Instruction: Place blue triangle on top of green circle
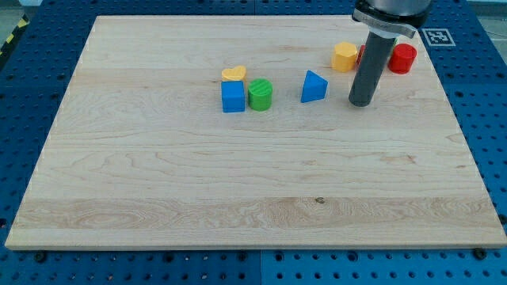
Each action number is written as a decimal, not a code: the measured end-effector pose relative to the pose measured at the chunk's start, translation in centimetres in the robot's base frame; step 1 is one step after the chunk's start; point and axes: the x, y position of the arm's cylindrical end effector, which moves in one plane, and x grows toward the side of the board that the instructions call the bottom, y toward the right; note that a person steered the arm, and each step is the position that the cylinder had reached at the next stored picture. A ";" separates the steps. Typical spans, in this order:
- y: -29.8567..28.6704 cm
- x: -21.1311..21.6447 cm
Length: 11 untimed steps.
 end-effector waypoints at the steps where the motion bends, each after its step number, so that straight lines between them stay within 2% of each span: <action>1: 0.0 -0.3; 4: -0.8 -0.4; 7: -5.0 -0.8; 9: -3.8 -0.5; 11: -4.8 -3.2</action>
